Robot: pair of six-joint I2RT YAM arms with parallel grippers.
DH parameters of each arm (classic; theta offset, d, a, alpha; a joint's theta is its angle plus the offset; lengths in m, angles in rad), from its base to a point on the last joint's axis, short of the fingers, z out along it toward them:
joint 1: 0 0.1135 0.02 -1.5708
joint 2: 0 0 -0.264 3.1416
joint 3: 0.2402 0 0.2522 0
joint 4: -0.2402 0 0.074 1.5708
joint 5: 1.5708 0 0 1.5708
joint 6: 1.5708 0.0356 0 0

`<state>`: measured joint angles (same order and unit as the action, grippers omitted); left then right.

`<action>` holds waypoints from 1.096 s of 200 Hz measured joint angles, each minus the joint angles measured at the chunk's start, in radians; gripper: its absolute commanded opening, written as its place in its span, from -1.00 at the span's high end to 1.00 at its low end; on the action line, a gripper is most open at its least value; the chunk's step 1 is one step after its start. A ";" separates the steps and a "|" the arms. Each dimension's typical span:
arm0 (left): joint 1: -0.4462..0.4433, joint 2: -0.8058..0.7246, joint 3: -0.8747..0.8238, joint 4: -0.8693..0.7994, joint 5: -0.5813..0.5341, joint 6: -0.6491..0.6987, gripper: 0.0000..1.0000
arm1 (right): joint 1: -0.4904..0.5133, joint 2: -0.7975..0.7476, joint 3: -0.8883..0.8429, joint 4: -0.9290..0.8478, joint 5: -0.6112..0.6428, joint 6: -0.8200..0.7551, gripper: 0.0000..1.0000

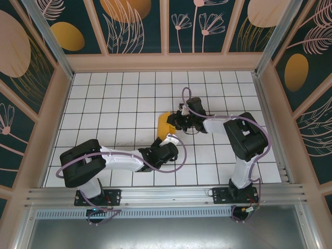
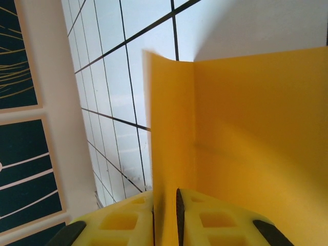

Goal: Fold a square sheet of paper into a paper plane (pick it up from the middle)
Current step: Third fold the triangle at the center of the table.

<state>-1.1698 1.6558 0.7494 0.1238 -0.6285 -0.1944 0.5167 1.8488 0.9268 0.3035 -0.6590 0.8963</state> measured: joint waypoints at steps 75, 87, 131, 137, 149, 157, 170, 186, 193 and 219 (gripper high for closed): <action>0.000 -0.045 0.001 0.014 0.015 0.011 0.85 | -0.001 0.000 0.002 -0.095 0.050 -0.051 0.54; 0.000 -0.047 0.001 0.014 0.029 0.011 0.88 | -0.001 0.000 0.003 -0.113 0.065 -0.060 0.52; 0.003 -0.044 0.043 -0.002 0.135 0.010 0.92 | -0.011 -0.030 0.004 -0.191 0.133 -0.091 0.38; 0.008 -0.044 0.049 -0.001 0.161 0.010 0.93 | -0.013 -0.043 0.004 -0.201 0.144 -0.098 0.32; 0.026 -0.044 0.055 -0.001 0.225 0.001 0.92 | -0.018 -0.073 0.003 -0.219 0.170 -0.109 0.26; 0.043 -0.044 0.056 0.000 0.269 -0.007 0.91 | -0.023 -0.097 0.002 -0.230 0.191 -0.112 0.24; 0.080 -0.044 0.056 0.000 0.349 -0.021 0.90 | -0.032 -0.134 -0.005 -0.247 0.225 -0.116 0.22; 0.134 -0.045 0.055 0.008 0.456 -0.043 0.89 | -0.049 -0.179 -0.024 -0.263 0.264 -0.126 0.22; 0.152 -0.045 0.055 0.012 0.497 -0.050 0.89 | -0.056 -0.196 -0.033 -0.267 0.277 -0.127 0.21; 0.210 -0.045 0.054 0.031 0.652 -0.081 0.89 | -0.073 -0.253 -0.077 -0.269 0.303 -0.132 0.26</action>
<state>-0.9600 1.6112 0.8032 0.1547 0.0231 -0.2752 0.4435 1.5963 0.8497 0.0349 -0.3557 0.7639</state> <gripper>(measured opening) 0.066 0.385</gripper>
